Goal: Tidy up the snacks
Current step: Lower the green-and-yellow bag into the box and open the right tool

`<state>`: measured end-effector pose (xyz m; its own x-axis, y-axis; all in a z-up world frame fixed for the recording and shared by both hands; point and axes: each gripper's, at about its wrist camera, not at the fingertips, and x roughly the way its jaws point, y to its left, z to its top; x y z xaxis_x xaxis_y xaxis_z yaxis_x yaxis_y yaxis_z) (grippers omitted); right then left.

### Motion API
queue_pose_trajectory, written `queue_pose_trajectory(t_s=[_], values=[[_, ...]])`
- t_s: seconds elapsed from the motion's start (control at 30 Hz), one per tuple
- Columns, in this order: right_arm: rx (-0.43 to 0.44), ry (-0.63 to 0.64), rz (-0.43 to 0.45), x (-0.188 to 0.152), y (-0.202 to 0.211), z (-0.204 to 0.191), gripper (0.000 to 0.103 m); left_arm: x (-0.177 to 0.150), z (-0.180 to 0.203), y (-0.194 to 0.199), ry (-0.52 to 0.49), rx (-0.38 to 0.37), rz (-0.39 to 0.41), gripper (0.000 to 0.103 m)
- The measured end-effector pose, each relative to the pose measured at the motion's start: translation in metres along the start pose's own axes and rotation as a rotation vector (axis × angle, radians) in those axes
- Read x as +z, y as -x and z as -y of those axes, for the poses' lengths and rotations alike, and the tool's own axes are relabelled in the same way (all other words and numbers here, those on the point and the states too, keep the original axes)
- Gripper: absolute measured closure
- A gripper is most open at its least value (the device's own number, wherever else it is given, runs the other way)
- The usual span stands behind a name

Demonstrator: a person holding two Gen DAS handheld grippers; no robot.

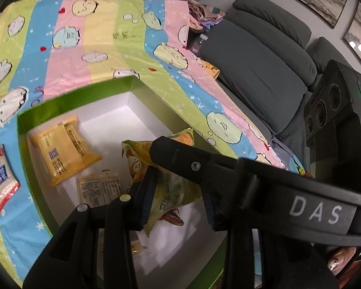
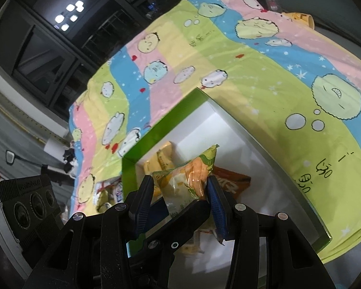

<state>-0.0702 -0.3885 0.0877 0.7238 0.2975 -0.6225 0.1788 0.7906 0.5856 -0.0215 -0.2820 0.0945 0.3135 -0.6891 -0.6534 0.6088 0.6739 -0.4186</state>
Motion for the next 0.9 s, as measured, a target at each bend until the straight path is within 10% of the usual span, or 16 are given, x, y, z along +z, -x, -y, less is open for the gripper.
queue_pose_trajectory(t_s=[0.9], values=[[-0.162,-0.004,-0.002,0.000,-0.005,0.002,0.054,-0.007,-0.007,0.006,0.025,0.032,-0.003,0.051]])
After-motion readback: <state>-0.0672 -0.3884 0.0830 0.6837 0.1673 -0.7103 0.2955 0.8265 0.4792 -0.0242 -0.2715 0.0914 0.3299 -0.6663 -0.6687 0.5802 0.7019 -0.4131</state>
